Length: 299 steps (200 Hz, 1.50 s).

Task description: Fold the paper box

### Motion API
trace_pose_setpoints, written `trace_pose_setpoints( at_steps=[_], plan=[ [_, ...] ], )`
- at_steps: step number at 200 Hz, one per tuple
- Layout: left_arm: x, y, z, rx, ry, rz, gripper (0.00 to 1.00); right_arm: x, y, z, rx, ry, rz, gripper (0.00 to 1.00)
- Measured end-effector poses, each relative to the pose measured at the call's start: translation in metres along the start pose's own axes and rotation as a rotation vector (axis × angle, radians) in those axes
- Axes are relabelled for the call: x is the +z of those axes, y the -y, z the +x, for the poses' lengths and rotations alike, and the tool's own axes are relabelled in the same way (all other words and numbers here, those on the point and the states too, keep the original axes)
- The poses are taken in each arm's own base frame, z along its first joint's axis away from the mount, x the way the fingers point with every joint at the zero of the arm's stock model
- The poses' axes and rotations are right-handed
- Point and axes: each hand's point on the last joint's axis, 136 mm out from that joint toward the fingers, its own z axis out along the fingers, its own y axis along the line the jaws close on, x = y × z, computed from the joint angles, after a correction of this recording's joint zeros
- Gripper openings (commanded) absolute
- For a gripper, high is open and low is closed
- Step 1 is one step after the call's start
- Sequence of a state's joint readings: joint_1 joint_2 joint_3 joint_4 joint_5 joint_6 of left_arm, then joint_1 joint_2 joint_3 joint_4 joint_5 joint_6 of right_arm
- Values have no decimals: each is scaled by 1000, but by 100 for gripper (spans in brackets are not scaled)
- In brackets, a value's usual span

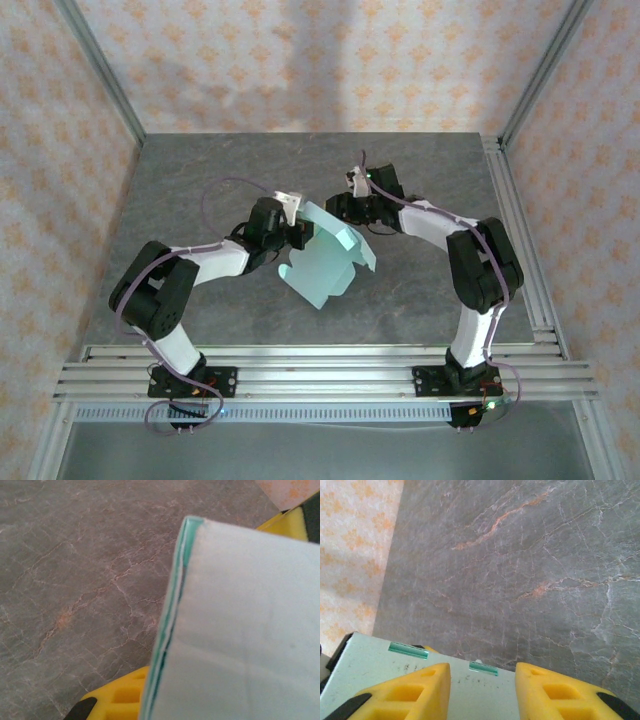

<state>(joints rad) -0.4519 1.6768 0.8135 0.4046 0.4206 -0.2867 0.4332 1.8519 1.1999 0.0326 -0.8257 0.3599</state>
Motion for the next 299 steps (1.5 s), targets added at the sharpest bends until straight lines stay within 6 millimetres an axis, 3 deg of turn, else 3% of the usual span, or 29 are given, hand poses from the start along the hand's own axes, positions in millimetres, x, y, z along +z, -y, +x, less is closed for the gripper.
trace_pose_setpoints(
  at_steps=[44,66,122,152,183,214,244,269,299],
  plan=[
    [3,-7,-2,-67,9,-37,0,7,-1,-4,100,83,-21,37],
    [3,-8,-6,-80,18,-43,0,7,-1,-7,110,103,-16,42],
    [2,-8,-18,-85,68,-28,0,-12,-14,-18,63,151,3,51],
    [-1,-12,-29,-117,118,-14,0,-37,-25,-34,30,215,-4,61],
    [-4,-11,-40,-159,157,23,0,-78,-19,-49,32,312,28,64],
    [-8,-13,-58,-240,218,79,0,-128,1,-62,98,438,84,64],
    [-5,-23,-64,-362,247,112,0,-172,28,-62,195,557,137,63],
    [-1,-28,-64,-464,247,137,0,-179,34,-52,223,576,129,59],
    [3,-24,-67,-512,238,172,0,-171,15,-48,213,542,20,58]
  ],
)
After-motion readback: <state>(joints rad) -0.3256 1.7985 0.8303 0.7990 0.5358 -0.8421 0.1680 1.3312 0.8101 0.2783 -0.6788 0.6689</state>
